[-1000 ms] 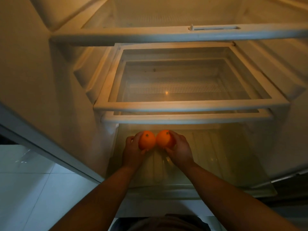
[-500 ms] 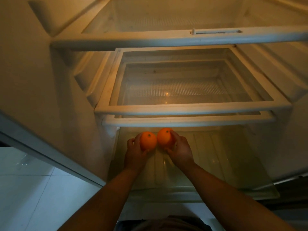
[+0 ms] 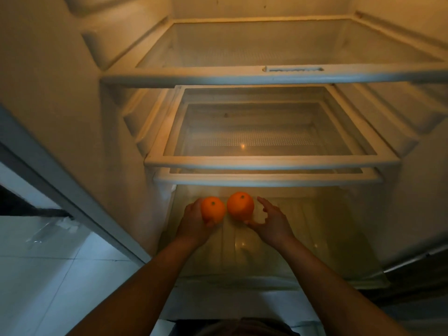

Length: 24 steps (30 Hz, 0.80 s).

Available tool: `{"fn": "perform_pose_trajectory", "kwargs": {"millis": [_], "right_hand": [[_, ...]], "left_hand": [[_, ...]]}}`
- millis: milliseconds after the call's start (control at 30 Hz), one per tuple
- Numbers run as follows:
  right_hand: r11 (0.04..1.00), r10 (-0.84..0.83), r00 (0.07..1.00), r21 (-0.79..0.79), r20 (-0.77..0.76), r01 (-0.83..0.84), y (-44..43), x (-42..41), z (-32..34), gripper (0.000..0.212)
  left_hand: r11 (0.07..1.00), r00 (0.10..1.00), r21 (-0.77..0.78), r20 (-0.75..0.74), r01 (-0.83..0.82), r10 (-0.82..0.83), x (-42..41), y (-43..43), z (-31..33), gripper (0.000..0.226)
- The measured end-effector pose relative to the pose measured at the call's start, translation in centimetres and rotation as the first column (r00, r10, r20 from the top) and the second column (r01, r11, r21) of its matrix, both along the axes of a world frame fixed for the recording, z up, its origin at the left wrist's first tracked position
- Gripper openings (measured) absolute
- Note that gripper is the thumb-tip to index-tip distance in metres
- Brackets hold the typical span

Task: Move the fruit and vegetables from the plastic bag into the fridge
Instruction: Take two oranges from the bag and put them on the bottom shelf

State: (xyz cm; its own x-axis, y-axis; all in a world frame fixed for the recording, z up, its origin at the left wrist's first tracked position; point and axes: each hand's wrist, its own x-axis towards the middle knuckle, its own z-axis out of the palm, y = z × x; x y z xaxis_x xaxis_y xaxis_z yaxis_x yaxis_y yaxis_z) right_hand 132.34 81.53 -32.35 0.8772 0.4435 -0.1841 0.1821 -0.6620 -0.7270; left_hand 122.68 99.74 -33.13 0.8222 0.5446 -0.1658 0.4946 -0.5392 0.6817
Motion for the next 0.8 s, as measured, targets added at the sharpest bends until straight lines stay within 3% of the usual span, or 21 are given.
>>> {"fn": "perform_pose_trajectory", "kwargs": {"millis": [267,367,500,633,800], "right_hand": [[0.984,0.163,0.984,-0.063,-0.077,-0.168,-2.5,-3.0,1.3,0.060],[0.973,0.216,0.975,-0.077,-0.049,-0.219,-3.0,-4.0,1.9,0.056],[0.967,0.251,0.966,-0.060,0.056,-0.248,-3.7,-5.3,3.2,0.051],[0.961,0.277,0.950,-0.052,0.143,-0.273,-4.3,-6.9,4.7,0.048],[0.960,0.274,0.932,-0.004,0.239,-0.281,-5.2,-9.7,6.6,0.041]], "left_hand": [[0.998,0.998,0.050,0.035,0.042,-0.044,-2.8,-2.3,3.2,0.037],[0.981,0.992,0.151,-0.065,0.120,-0.112,-4.4,-3.2,3.6,0.048],[0.971,0.986,0.174,-0.063,0.162,-0.153,-6.5,-4.1,4.7,0.062],[0.939,0.982,0.293,0.015,0.177,-0.190,-8.3,-4.9,6.2,0.052],[0.942,0.966,0.259,0.092,0.212,-0.243,-10.2,-6.2,7.6,0.045]]}}
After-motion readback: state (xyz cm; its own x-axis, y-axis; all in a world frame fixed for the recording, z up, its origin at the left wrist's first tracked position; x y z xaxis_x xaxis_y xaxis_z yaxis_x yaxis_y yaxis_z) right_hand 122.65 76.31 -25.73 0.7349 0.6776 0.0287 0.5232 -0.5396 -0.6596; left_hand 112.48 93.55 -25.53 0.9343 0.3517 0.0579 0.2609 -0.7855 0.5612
